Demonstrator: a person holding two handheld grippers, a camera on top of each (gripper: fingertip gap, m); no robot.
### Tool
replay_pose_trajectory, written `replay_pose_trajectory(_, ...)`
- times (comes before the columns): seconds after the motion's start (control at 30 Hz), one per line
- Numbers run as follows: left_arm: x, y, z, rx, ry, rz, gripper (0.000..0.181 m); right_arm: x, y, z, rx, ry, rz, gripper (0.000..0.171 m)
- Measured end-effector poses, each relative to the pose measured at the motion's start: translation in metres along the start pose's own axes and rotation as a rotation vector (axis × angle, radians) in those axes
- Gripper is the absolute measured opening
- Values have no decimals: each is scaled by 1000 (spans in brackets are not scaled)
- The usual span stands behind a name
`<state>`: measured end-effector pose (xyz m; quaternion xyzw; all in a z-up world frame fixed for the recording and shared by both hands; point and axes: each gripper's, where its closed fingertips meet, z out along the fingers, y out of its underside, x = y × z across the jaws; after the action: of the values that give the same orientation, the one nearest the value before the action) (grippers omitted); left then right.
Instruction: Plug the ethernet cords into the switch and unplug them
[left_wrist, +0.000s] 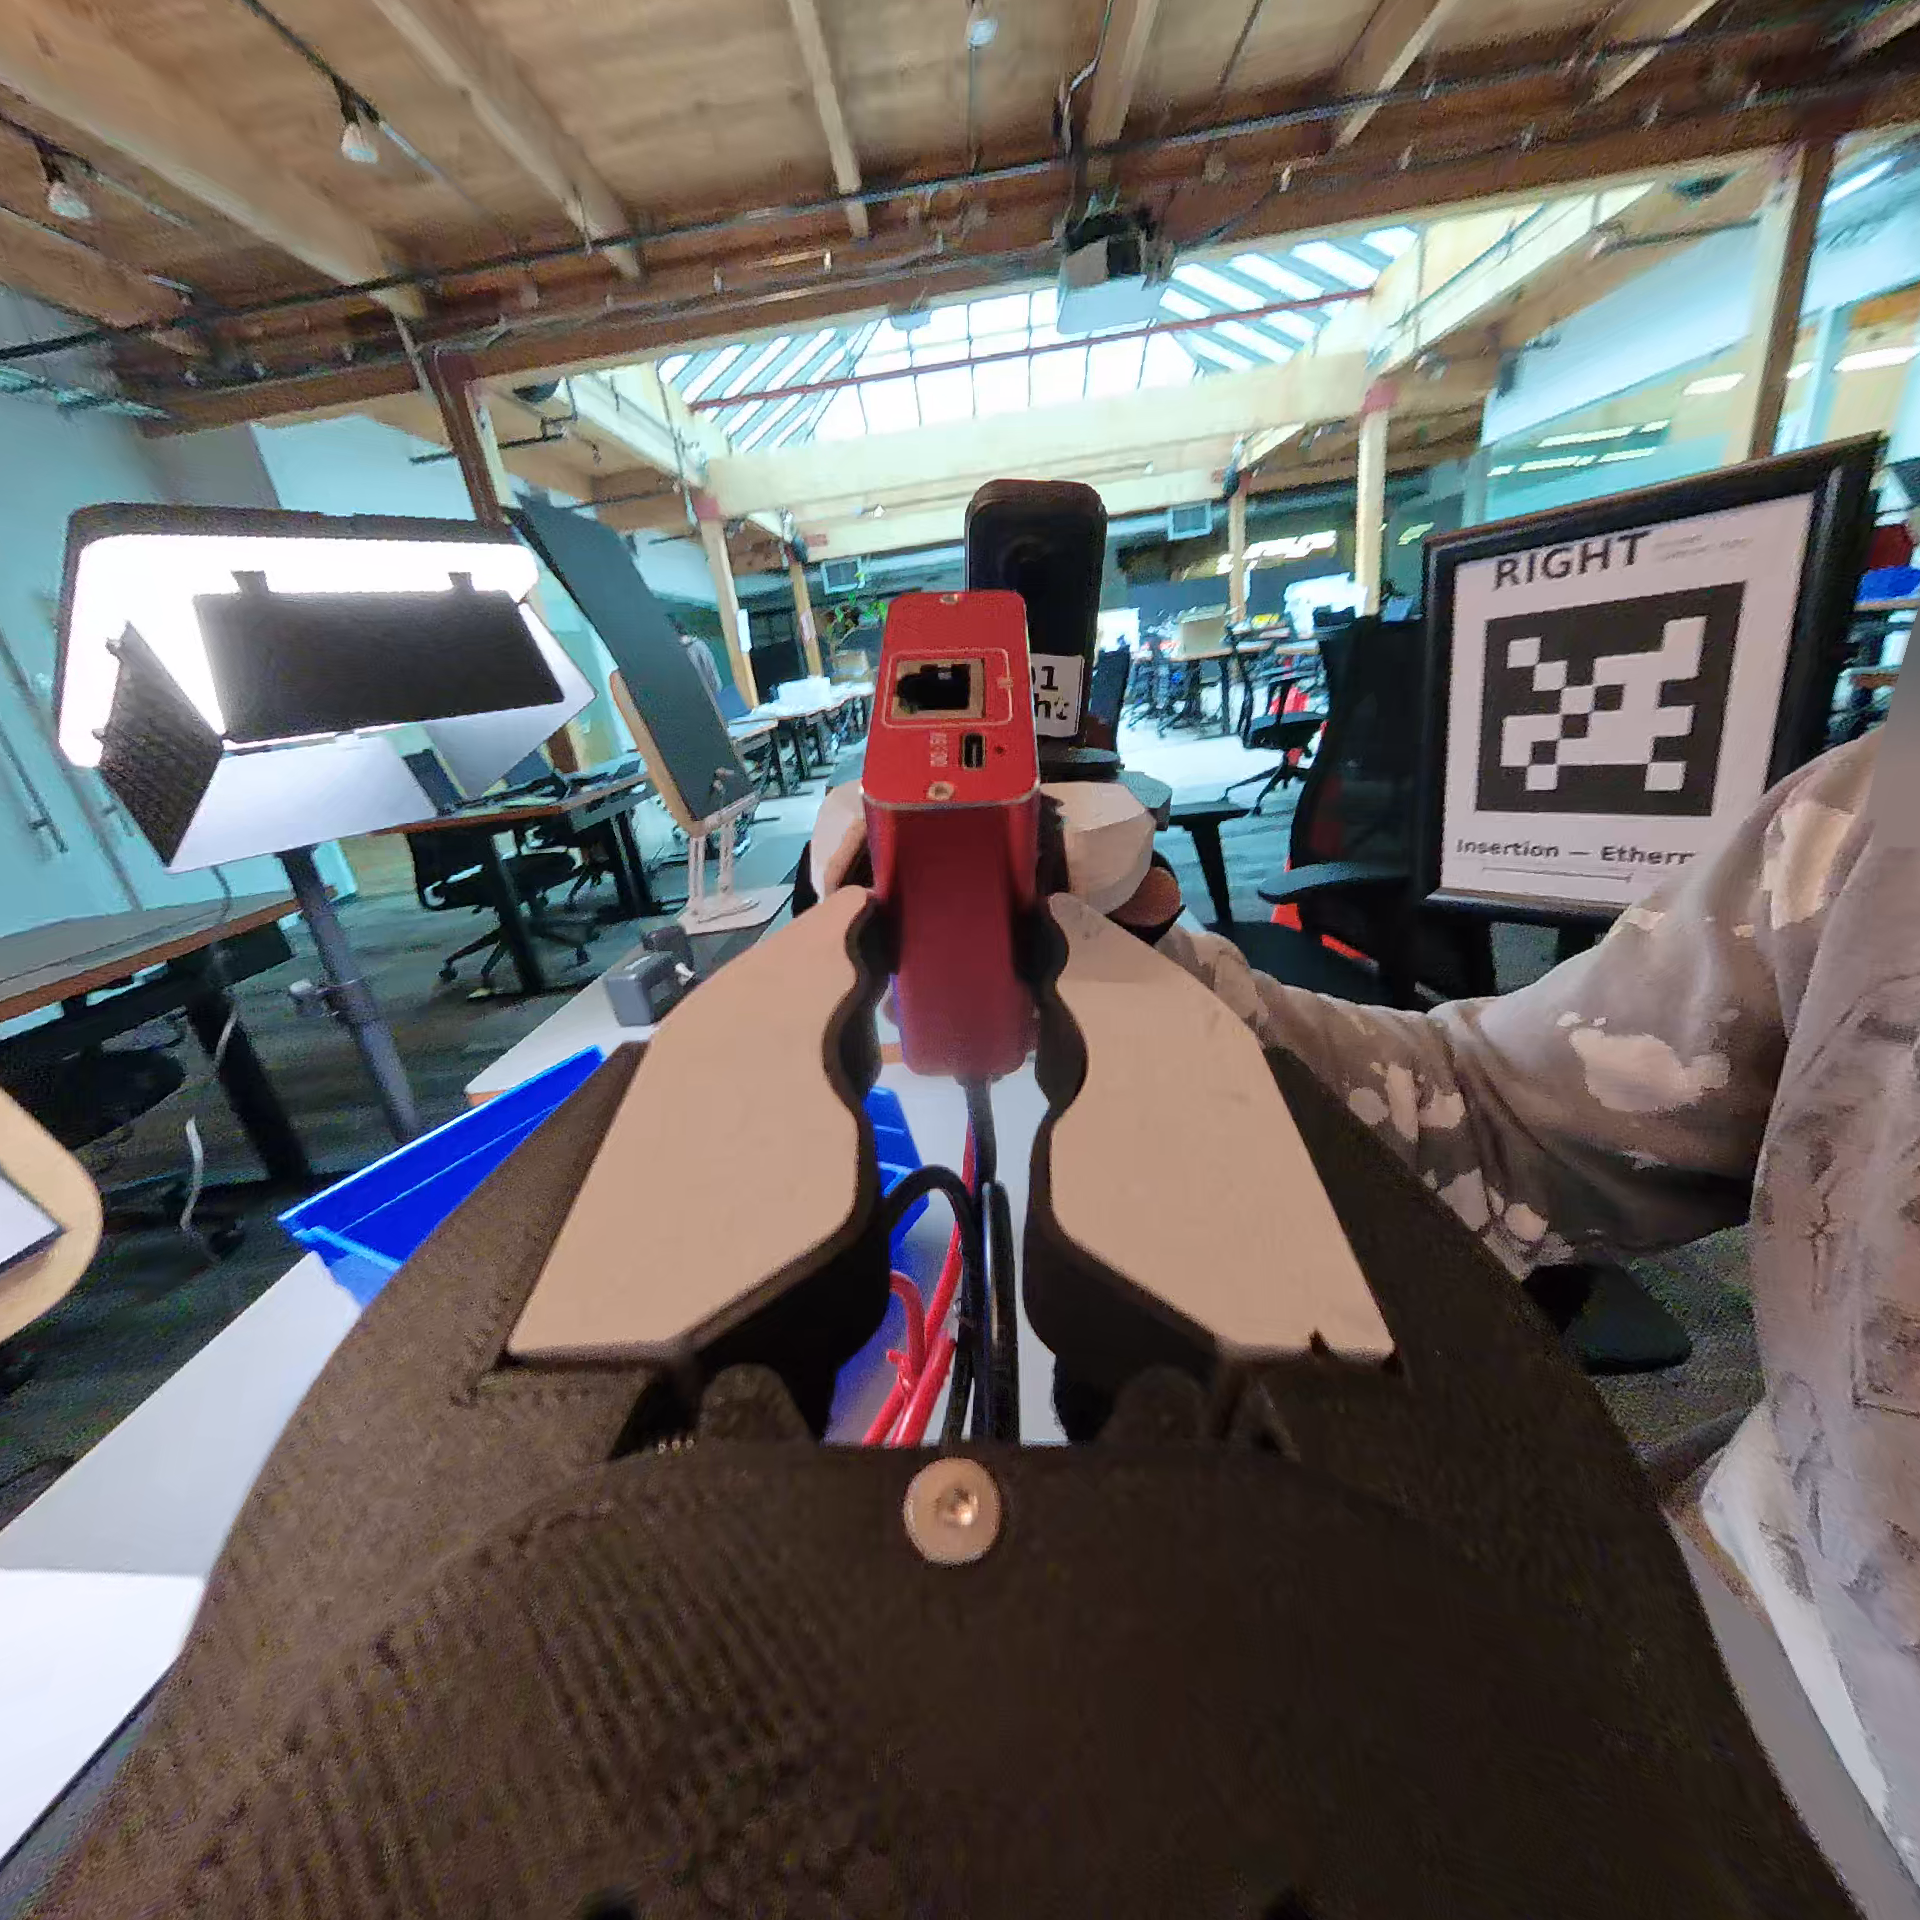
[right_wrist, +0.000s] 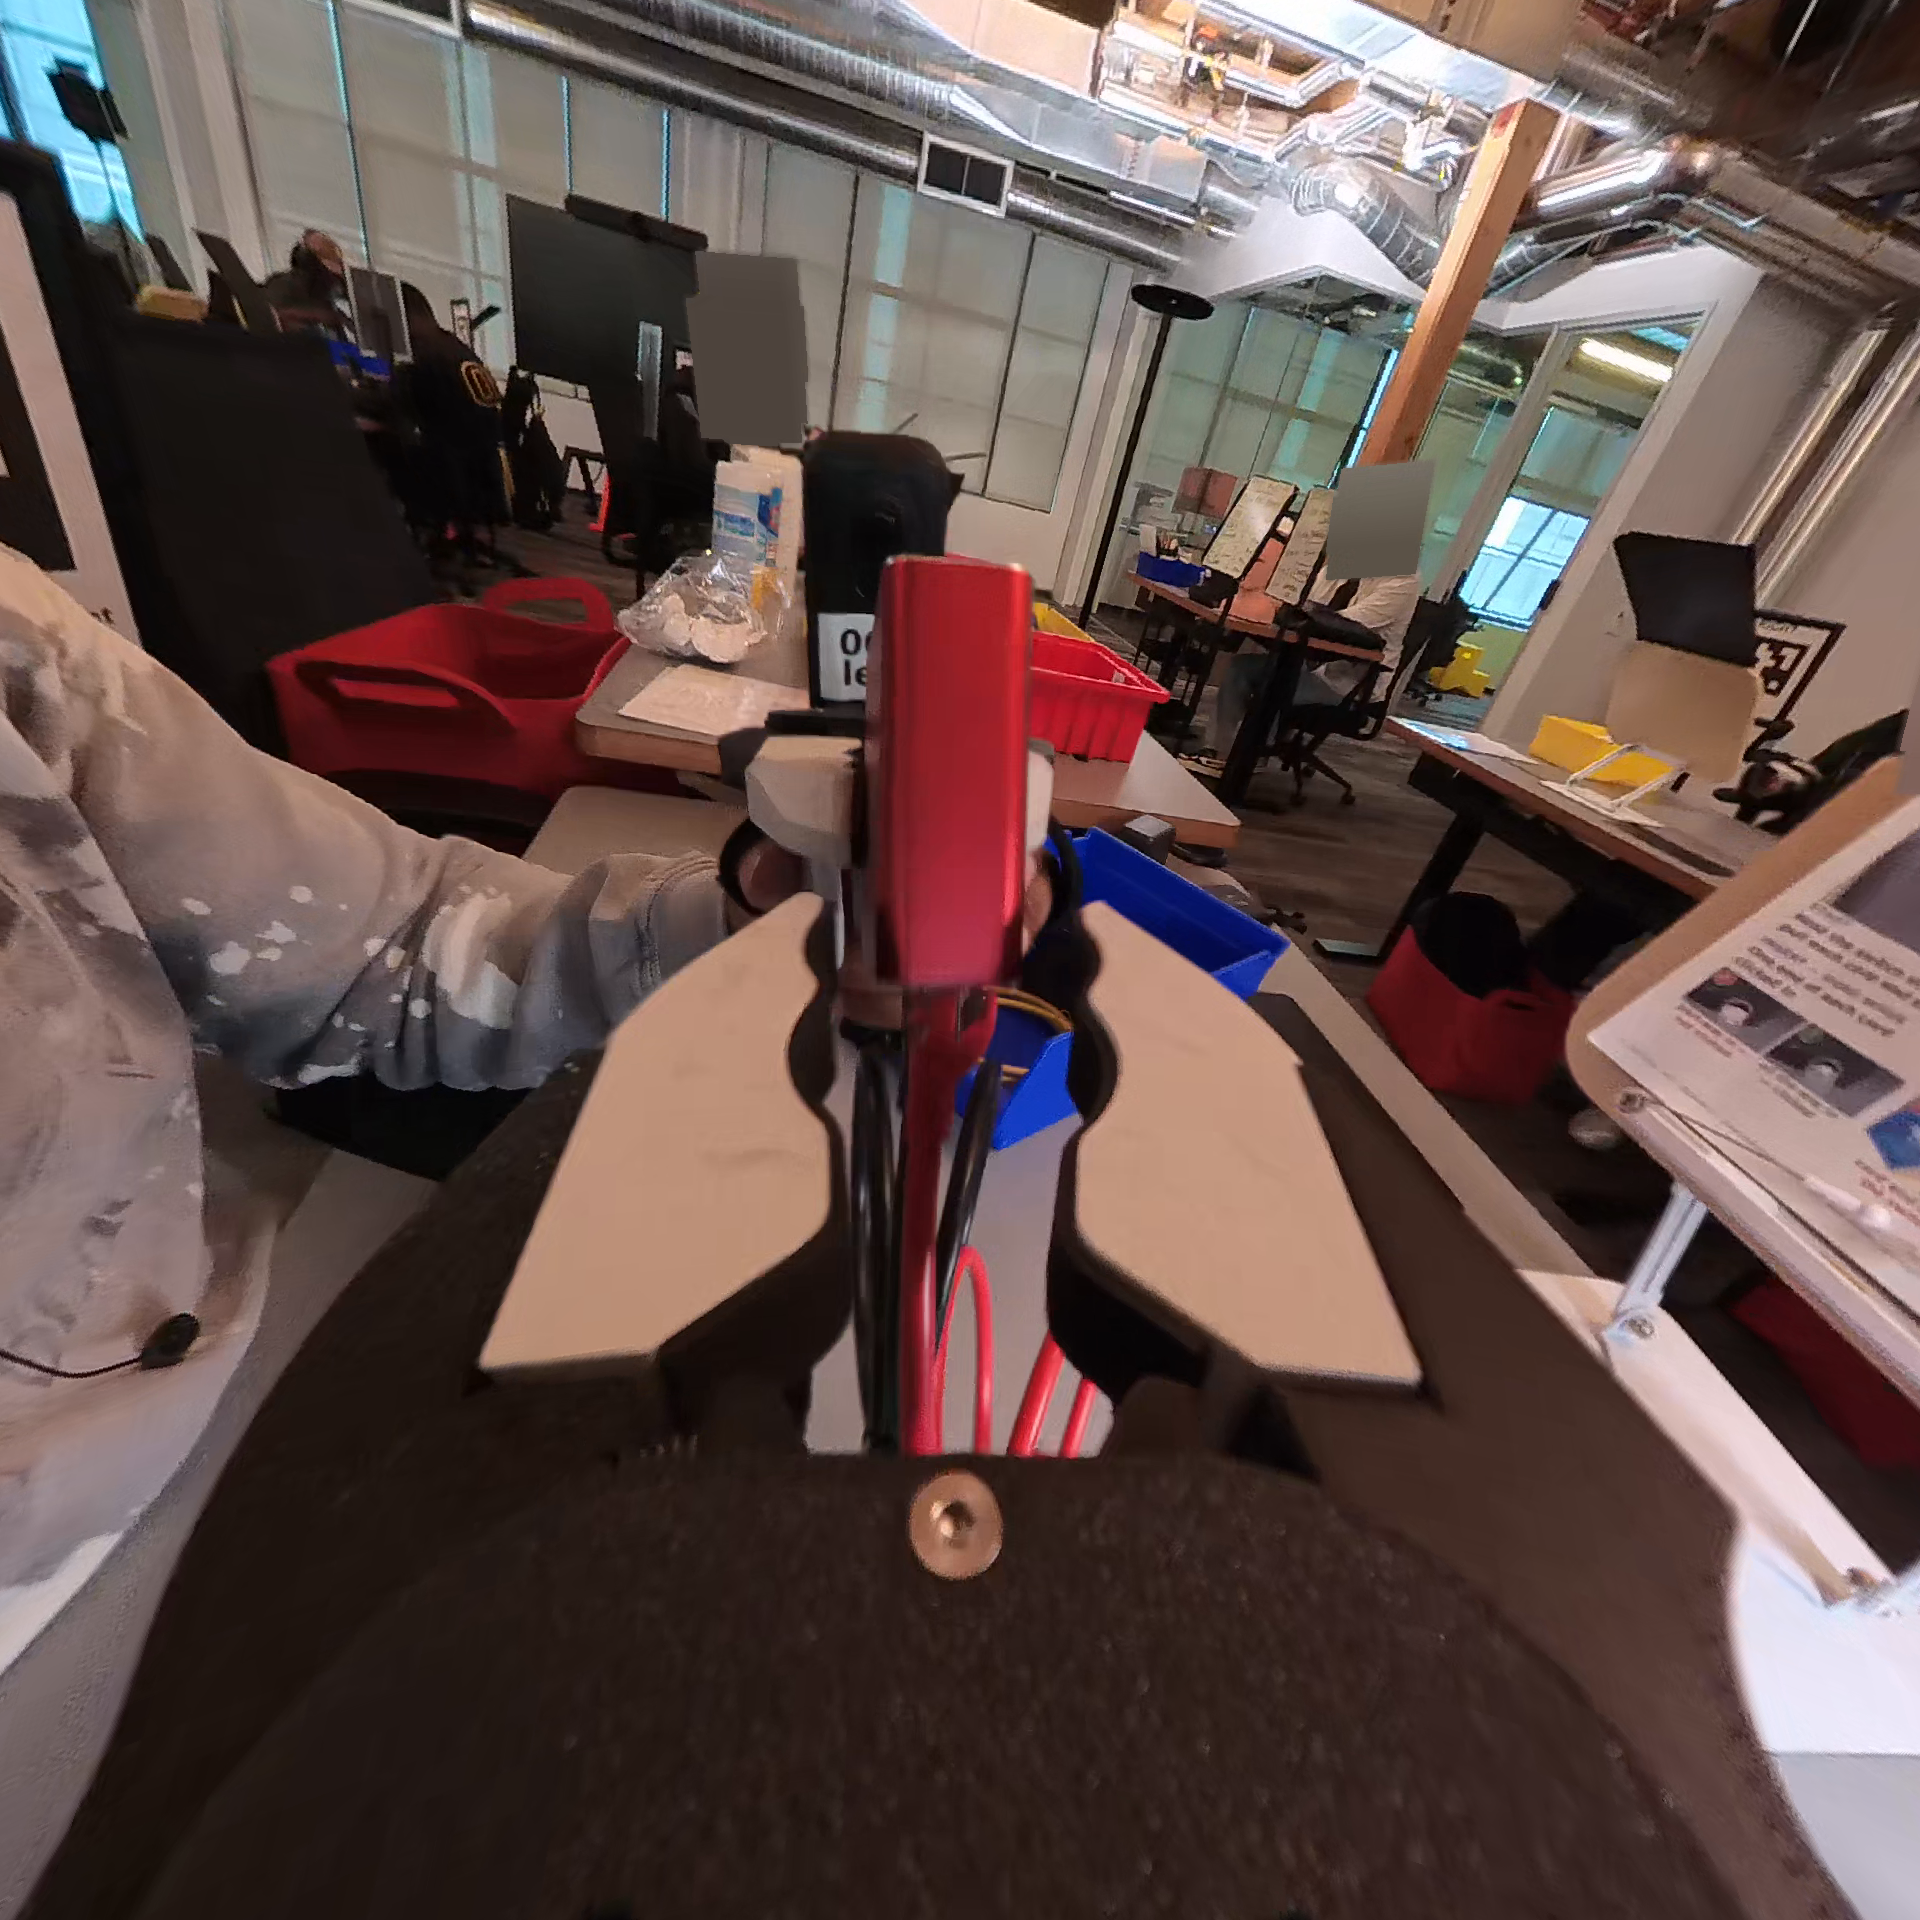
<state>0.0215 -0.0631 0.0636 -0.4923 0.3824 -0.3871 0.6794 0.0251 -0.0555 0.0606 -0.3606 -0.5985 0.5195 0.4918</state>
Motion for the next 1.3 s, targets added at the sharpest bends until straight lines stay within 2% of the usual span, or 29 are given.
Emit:
replay_pose_trajectory(0.03, 2, 3, 0, 8, 14, -2, 27, -3, 2, 4, -11, -6, -19, 29)
replay_pose_trajectory(0.1, 2, 9, -1, 0, 21, -16, 27, -4, 7, 6, -58, 0, -22, 27)
replay_pose_trajectory(0.2, 0, 26, -4, -156, 25, -21, 27, -5, 21, -1, -193, 4, -38, 27)
replay_pose_trajectory(0.3, 1, 33, -12, -282, 13, -33, 37, -7, 40, -14, -404, 48, -119, 26)
replay_pose_trajectory(0.43, 12, 60, -8, -494, 18, 62, 44, -19, 67, -16, -635, 46, -185, 26)
replay_pose_trajectory(0.53, 18, 76, -3, -561, 35, 109, 28, -24, 80, -13, -714, 26, -213, 26)
replay_pose_trajectory(0.63, 1, 61, -4, -453, -29, -8, 28, -4, 61, -9, -575, 127, -223, 31)
replay_pose_trajectory(0.73, -26, 48, -19, -310, -110, -110, 28, 18, 11, -10, -292, 295, -195, 30)
replay_pose_trajectory(0.83, -58, 37, -39, -134, -192, -255, 28, 8, -12, -5, -97, 222, -24, 26)
replay_pose_trajectory(0.93, -79, 30, -57, -16, -251, -335, 28, -6, 19, 25, -139, 75, 130, 29)
replay_pose_trajectory(1.07, -81, 20, -63, 16, -281, -322, 28, -29, 83, 87, -165, -76, 380, 34)
replay_pose_trajectory(1.17, -76, 12, -62, 24, -278, -299, 28, -32, 102, 119, 29, -48, 573, 41)
replay_pose_trajectory(1.23, -72, 7, -60, 30, -276, -282, 28, -24, 93, 118, 213, 5, 653, 43)
replay_pose_trajectory(1.3, -68, 1, -58, 52, -270, -280, 27, -10, 82, 107, 327, 59, 688, 47)
